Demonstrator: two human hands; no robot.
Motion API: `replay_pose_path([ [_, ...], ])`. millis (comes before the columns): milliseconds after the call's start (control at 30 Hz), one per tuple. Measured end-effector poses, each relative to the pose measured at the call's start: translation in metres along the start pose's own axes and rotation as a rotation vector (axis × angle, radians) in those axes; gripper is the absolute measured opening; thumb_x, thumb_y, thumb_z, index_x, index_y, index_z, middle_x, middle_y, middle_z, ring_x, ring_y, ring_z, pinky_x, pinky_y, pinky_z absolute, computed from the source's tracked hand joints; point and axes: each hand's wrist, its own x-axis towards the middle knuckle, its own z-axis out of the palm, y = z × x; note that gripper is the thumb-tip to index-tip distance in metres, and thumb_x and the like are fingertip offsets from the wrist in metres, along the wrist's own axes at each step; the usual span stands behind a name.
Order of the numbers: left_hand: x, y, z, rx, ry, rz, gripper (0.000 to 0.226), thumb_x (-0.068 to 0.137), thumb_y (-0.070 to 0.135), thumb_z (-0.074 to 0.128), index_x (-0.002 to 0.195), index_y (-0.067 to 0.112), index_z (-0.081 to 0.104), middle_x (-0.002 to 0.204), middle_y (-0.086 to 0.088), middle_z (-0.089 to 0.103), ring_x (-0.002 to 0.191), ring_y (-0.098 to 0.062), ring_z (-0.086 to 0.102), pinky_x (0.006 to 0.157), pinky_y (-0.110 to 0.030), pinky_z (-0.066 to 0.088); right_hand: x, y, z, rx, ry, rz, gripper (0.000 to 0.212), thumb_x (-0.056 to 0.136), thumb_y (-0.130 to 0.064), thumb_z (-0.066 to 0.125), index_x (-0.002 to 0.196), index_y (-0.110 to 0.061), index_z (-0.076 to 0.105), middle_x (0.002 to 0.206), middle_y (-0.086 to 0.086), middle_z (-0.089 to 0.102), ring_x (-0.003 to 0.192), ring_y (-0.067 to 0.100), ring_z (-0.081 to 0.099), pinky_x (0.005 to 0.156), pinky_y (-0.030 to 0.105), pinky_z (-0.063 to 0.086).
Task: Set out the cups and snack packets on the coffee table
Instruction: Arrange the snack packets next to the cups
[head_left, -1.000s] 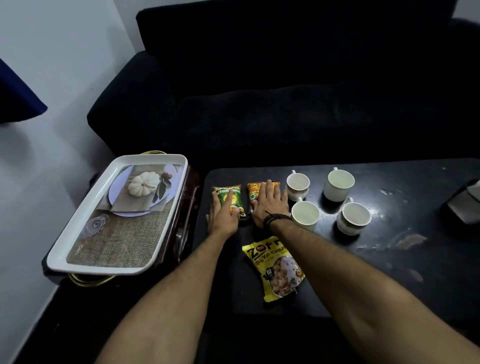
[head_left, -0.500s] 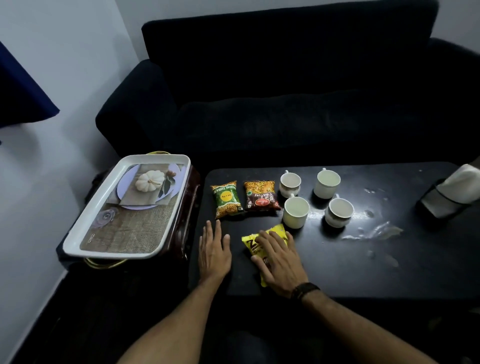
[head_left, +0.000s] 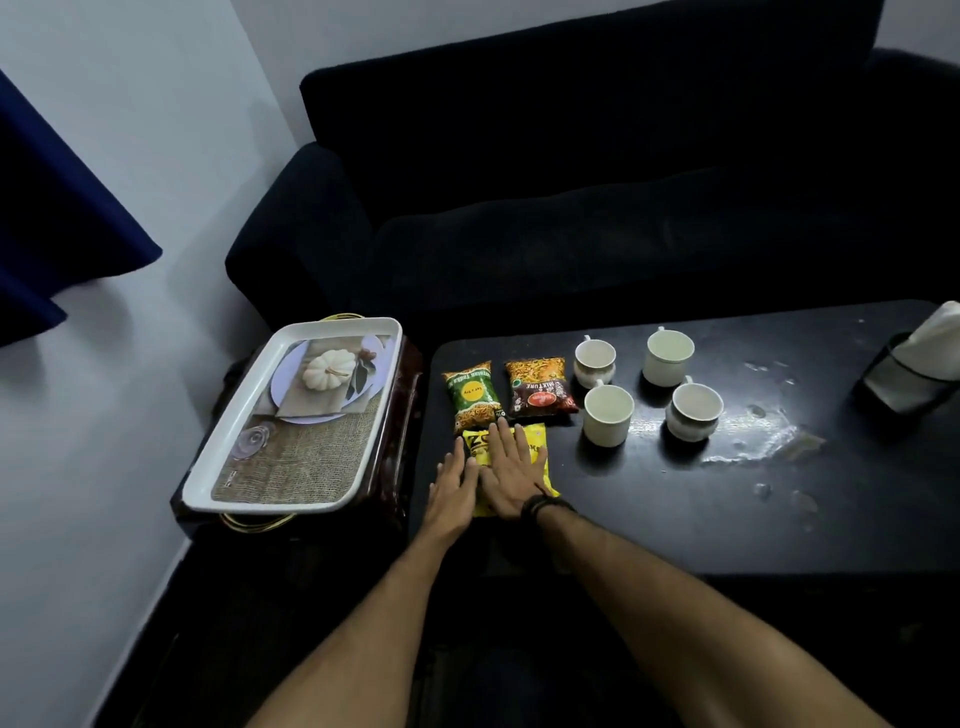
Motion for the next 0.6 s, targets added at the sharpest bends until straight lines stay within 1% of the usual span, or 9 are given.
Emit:
replay_pose_path([
  [67, -0.001, -0.004, 0.004, 0.092, -0.009, 0.044, 0.057, 0.103, 0.048, 0.022, 0.154, 0.035, 0.002, 0.164, -0.003, -0.001, 0.151, -0.021, -0.005, 0.119, -0.042, -0.005, -0.005, 0.008, -0.002, 0.040, 0.091, -0.049, 0.062, 0.103, -0.035, 0.025, 0.157, -0.018, -0.001, 0.165, 0.001, -0.008, 0.152, 0.020, -0.009, 0.121, 0.049, -0.006],
  [100, -0.001, -0.006, 0.006, 0.138, -0.006, 0.050, 0.057, 0.103, 0.046, 0.023, 0.154, 0.034, 0.001, 0.164, -0.004, -0.003, 0.151, -0.022, -0.006, 0.119, -0.041, -0.005, -0.010, 0.017, -0.001, -0.006, 0.138, -0.078, 0.062, 0.103, -0.039, 0.022, 0.157, -0.021, -0.001, 0.165, -0.001, -0.008, 0.152, 0.019, -0.009, 0.121, 0.049, -0.006],
  [133, -0.001, -0.007, 0.007, 0.177, 0.000, 0.052, 0.057, 0.103, 0.044, 0.024, 0.154, 0.033, 0.000, 0.164, -0.006, -0.004, 0.151, -0.022, -0.007, 0.119, -0.041, -0.005, -0.016, 0.028, 0.002, -0.070, 0.150, -0.104, 0.063, 0.102, -0.046, 0.019, 0.156, -0.025, -0.003, 0.164, -0.004, -0.010, 0.152, 0.018, -0.010, 0.121, 0.050, -0.008],
  [233, -0.004, -0.004, 0.013, 0.252, 0.016, 0.050, 0.057, 0.103, 0.043, 0.022, 0.153, 0.035, -0.006, 0.164, -0.007, -0.005, 0.151, -0.025, -0.007, 0.119, -0.044, -0.004, -0.030, 0.060, 0.012, -0.144, 0.065, -0.144, 0.069, 0.095, -0.064, 0.014, 0.152, -0.038, -0.015, 0.161, -0.009, -0.024, 0.150, 0.020, -0.018, 0.119, 0.050, -0.009],
  [300, -0.007, 0.001, 0.017, 0.273, 0.025, 0.045, 0.057, 0.103, 0.043, 0.019, 0.152, 0.036, -0.009, 0.164, -0.007, -0.003, 0.151, -0.027, -0.005, 0.119, -0.046, -0.003, -0.032, 0.070, 0.017, -0.154, 0.043, -0.130, 0.070, 0.093, -0.068, 0.012, 0.149, -0.042, -0.021, 0.160, -0.008, -0.028, 0.150, 0.022, -0.018, 0.118, 0.048, -0.010],
  [367, -0.010, 0.004, 0.016, 0.280, 0.020, 0.026, 0.057, 0.104, 0.042, 0.019, 0.153, 0.035, -0.010, 0.164, -0.008, -0.002, 0.151, -0.028, -0.004, 0.119, -0.048, 0.000, -0.030, 0.070, 0.018, -0.166, 0.019, -0.102, 0.070, 0.093, -0.069, 0.011, 0.148, -0.042, -0.023, 0.158, -0.008, -0.032, 0.150, 0.023, -0.018, 0.117, 0.048, -0.012],
  [467, -0.011, 0.011, 0.009, 0.296, 0.009, -0.026, 0.057, 0.103, 0.043, 0.020, 0.154, 0.035, -0.006, 0.164, -0.009, -0.002, 0.151, -0.030, -0.003, 0.118, -0.052, 0.007, -0.026, 0.058, 0.015, -0.164, -0.051, -0.043, 0.071, 0.095, -0.066, 0.014, 0.148, -0.039, -0.024, 0.156, -0.005, -0.035, 0.150, 0.023, -0.019, 0.117, 0.054, -0.011],
  [600, -0.016, 0.030, 0.010, 0.316, 0.015, -0.074, 0.059, 0.103, 0.041, 0.021, 0.155, 0.030, -0.005, 0.164, -0.006, -0.003, 0.151, -0.028, -0.001, 0.118, -0.054, 0.009, -0.028, 0.038, 0.015, -0.088, -0.112, 0.016, 0.070, 0.100, -0.053, 0.021, 0.151, -0.031, -0.022, 0.157, 0.002, -0.035, 0.151, 0.028, -0.014, 0.119, 0.054, -0.007],
])
